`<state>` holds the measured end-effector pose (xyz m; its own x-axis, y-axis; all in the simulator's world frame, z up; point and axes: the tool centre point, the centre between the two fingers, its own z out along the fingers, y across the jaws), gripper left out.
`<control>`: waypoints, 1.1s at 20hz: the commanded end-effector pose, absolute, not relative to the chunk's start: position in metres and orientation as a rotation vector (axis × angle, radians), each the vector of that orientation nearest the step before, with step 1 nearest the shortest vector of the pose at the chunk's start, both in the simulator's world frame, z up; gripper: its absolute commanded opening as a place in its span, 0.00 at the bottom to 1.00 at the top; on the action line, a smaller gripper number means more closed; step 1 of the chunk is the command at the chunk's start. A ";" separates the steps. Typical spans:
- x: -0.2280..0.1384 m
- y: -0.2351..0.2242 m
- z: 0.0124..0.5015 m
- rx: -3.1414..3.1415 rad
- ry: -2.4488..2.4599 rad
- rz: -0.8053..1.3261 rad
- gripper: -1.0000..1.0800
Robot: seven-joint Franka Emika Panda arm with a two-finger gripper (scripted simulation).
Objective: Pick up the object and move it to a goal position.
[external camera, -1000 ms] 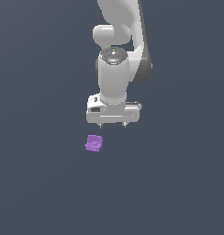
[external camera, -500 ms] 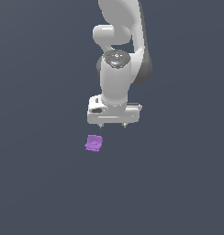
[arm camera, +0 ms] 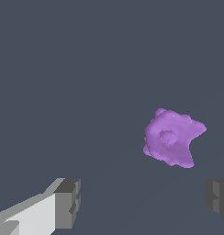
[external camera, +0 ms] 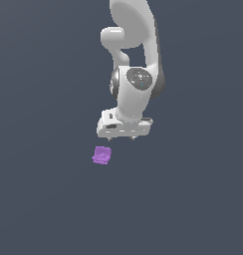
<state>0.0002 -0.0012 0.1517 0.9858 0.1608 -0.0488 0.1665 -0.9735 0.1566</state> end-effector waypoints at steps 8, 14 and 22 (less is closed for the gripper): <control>-0.014 -0.013 0.113 2.726 0.458 -0.193 1.00; -0.020 -0.023 0.094 2.550 0.580 -0.261 1.00; -0.023 -0.036 0.077 2.299 0.727 -0.323 1.00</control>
<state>-0.0227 -0.0333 0.0794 0.8282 0.4014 -0.3910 0.5590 -0.6406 0.5265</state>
